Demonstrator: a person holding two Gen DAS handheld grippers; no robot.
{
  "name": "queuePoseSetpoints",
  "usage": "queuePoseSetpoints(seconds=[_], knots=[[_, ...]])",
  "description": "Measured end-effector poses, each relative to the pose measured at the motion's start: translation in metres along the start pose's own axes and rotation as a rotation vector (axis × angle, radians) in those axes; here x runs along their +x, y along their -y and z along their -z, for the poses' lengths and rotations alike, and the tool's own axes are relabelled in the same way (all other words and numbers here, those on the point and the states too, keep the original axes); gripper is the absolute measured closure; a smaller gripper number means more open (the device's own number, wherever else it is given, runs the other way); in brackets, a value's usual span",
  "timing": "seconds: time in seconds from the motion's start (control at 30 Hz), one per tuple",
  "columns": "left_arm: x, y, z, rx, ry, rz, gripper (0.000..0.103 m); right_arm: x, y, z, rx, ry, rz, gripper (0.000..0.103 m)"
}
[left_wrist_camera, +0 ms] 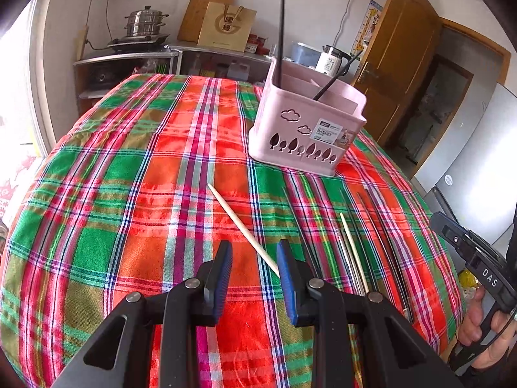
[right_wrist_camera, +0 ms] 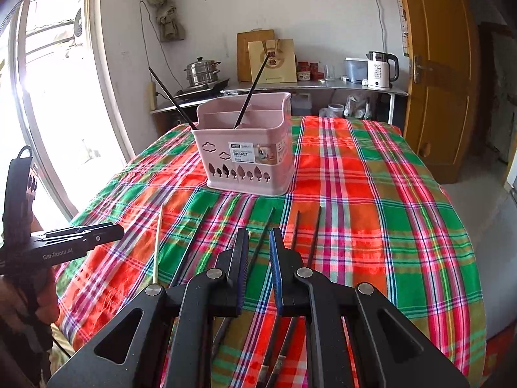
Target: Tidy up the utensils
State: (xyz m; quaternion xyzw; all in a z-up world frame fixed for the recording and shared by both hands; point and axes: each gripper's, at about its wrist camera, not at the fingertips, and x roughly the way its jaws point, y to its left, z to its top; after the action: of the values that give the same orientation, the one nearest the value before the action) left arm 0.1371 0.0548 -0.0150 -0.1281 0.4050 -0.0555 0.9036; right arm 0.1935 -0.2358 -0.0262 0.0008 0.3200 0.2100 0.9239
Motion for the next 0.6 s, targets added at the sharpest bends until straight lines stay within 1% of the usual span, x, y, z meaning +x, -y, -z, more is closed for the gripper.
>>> queuePoseSetpoints(seconds=[0.13, 0.27, 0.53, 0.6], knots=[[0.026, -0.01, -0.014, -0.057, -0.051, 0.0, 0.075, 0.024, 0.001, -0.004, 0.002, -0.047, 0.0, 0.09], [0.052, -0.016, -0.028, -0.09, -0.09, -0.028, 0.075, 0.05, 0.002, -0.006, 0.001, -0.103, 0.004, 0.09], [0.086, -0.013, -0.041, -0.062, -0.138, -0.054, 0.075, 0.089, 0.006, -0.015, 0.001, -0.189, 0.013, 0.09], [0.088, -0.012, -0.042, -0.052, -0.128, -0.06, 0.075, 0.098, 0.006, -0.018, -0.001, -0.205, 0.015, 0.09]])
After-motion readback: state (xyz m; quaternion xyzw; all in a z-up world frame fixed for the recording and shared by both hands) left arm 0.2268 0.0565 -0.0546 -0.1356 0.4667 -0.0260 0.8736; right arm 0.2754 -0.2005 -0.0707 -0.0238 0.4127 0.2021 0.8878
